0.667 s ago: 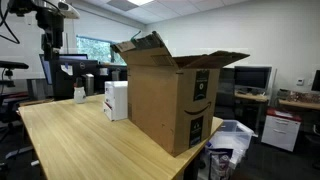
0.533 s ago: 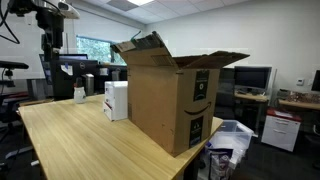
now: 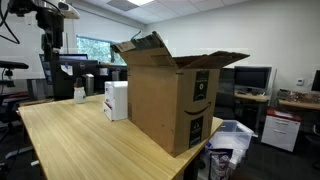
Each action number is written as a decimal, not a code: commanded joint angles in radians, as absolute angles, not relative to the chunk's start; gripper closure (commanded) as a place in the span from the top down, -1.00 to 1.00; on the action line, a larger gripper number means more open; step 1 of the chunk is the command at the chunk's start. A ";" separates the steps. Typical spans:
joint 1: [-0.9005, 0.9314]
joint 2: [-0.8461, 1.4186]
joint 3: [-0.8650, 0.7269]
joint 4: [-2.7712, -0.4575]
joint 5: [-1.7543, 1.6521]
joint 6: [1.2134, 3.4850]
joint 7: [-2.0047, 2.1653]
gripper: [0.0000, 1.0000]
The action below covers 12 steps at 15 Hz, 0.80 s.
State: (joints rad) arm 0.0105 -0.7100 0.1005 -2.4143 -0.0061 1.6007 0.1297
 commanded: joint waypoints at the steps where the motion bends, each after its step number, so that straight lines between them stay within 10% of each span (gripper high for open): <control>1: 0.017 -0.709 0.096 -2.412 -0.009 1.598 0.133 1.00; 12: 0.008 -0.710 0.088 -2.411 -0.006 1.614 0.145 1.00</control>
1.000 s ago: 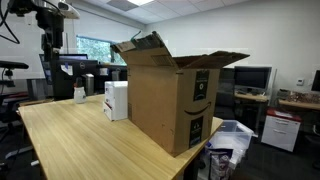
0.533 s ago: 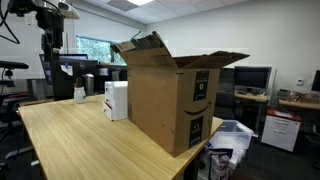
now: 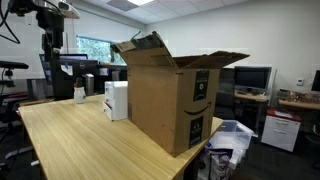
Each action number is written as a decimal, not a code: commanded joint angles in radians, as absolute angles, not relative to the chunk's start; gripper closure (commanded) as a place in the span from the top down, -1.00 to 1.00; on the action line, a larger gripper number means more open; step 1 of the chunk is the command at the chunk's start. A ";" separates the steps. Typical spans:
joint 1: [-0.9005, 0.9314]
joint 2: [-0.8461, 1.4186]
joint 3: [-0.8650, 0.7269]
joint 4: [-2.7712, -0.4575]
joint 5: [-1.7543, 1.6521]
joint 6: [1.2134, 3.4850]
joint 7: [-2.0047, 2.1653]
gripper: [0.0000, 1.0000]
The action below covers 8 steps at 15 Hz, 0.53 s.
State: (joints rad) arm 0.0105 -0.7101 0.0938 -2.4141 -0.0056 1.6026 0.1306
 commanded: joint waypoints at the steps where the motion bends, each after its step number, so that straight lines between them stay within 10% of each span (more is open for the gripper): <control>1: 0.008 -0.708 0.086 -2.412 -0.005 1.620 0.144 1.00; 8: 0.000 -0.698 0.082 -2.450 0.014 1.774 0.190 1.00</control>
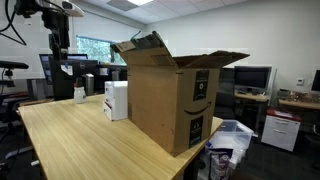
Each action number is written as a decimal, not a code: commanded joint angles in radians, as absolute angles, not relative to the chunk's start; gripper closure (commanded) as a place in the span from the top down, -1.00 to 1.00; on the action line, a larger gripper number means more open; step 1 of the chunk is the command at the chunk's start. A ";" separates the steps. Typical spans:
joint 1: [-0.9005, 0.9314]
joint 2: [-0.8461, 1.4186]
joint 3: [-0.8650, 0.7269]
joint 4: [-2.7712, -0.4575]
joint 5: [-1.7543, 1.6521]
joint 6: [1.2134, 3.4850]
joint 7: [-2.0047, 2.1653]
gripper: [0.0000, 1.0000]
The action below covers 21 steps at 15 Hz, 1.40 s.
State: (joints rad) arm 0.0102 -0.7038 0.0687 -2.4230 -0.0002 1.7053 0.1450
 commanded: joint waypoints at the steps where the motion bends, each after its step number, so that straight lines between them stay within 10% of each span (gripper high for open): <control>1: -0.002 -0.696 0.089 -2.460 0.011 1.801 0.207 1.00; 21: -0.026 -0.532 0.225 -2.551 -0.013 2.058 0.583 1.00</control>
State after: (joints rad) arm -0.0137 -0.5716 0.2321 -2.5675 -0.0043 2.0343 0.5702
